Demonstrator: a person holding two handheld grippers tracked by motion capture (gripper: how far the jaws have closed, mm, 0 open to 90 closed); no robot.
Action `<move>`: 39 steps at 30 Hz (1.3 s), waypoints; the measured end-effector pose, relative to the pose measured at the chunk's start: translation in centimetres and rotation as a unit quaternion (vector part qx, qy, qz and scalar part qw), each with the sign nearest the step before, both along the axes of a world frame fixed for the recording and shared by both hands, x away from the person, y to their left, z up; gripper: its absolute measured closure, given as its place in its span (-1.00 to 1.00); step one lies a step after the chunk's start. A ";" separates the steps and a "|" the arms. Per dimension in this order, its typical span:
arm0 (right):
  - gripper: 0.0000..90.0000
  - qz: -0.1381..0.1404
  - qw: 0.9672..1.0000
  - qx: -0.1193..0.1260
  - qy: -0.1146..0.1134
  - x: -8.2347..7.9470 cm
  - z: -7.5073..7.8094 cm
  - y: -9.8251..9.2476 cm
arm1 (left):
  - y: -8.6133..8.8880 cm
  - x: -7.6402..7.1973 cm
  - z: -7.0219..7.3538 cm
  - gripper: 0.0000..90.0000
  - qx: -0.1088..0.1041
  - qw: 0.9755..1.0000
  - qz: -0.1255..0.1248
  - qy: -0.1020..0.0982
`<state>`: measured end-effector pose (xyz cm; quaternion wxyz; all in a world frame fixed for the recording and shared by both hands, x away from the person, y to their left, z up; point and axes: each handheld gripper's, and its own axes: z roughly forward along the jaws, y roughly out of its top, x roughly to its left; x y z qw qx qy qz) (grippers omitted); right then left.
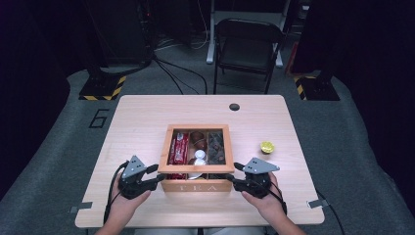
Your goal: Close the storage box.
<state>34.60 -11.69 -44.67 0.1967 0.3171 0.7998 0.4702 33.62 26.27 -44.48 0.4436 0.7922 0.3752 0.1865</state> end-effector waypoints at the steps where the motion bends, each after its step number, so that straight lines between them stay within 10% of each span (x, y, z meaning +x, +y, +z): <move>1: 0.10 0.000 1.000 0.000 0.000 0.0 0.0 0.0 | 0.0 0.0 -0.1 0.22 -0.001 1.000 -0.001 0.000; 19: 0.04 0.003 1.000 0.000 0.020 -0.8 -1.2 0.1 | 0.0 -0.4 -1.5 0.19 0.001 1.000 -0.004 0.010; 25: -0.02 0.007 1.000 0.006 0.029 -0.6 -1.2 -0.1 | -0.2 -0.6 -1.9 0.14 0.032 0.999 -0.031 0.030; 39: -0.12 0.003 0.999 0.017 0.034 -0.6 -1.3 -0.5 | 1.6 -0.8 -1.1 -0.12 -0.017 1.000 0.004 0.024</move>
